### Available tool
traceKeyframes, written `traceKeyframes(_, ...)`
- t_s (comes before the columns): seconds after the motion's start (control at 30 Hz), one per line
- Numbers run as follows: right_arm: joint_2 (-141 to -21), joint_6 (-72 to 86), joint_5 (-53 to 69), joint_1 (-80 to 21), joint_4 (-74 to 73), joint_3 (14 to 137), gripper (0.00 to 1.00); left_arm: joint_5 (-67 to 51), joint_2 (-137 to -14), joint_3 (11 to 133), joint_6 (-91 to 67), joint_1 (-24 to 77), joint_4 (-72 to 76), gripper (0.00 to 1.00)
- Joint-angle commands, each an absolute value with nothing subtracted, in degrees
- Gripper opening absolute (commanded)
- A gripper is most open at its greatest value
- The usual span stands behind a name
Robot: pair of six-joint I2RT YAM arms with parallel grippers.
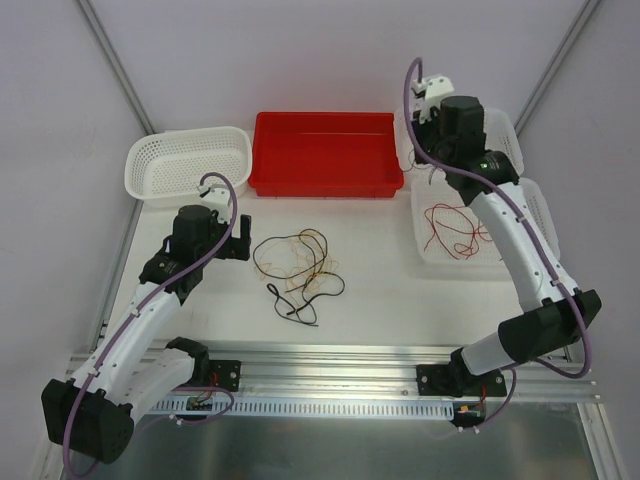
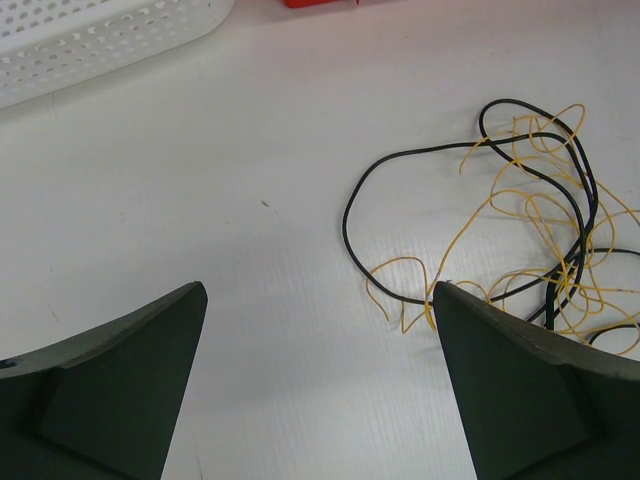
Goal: Untangle the cables
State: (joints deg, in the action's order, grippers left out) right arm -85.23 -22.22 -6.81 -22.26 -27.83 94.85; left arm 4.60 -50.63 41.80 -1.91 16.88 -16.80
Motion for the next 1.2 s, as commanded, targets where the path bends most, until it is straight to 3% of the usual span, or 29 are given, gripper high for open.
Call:
traceKeyframes(0.0, -88.15, -18.99, -9.93, -15.84, -23.06, 98.52, 0.01, 5.79, -49.92, 41.75, -2.02, 16.96, -16.35, 0.99)
traceKeyframes(0.27, -101.83, -12.04, -5.54, -2.92, -11.44, 102.21, 0.01, 7.47, -49.66, 41.84, -2.90, 16.96, -16.35, 0.99)
traceKeyframes(0.57, -122.15, -8.88, -0.53, 2.37, -8.17, 118.63, 0.02, 6.94, -50.18, 41.75, -2.20, 16.96, -16.35, 0.99)
traceKeyframes(0.67, -127.08, -8.96, -0.44, 2.55, -9.05, 124.18, 0.34, 7.12, -50.62, 41.92, -1.93, 16.96, -16.35, 0.99)
traceKeyframes(0.7, -127.44, -8.88, -0.53, 2.55, -9.31, 124.54, 0.51, 7.03, -50.97, 41.92, -1.85, 16.96, -16.26, 0.99)
traceKeyframes(0.9, -121.48, -7.56, 1.39, 2.64, -9.49, 119.19, 0.97, 6.33, -51.15, 42.54, -2.72, 16.96, -16.26, 0.99)
traceKeyframes(1.17, -101.47, -6.86, 6.94, 1.32, -18.18, 106.98, 0.97, 5.10, -50.89, 43.07, -5.36, 16.88, -16.26, 0.99)
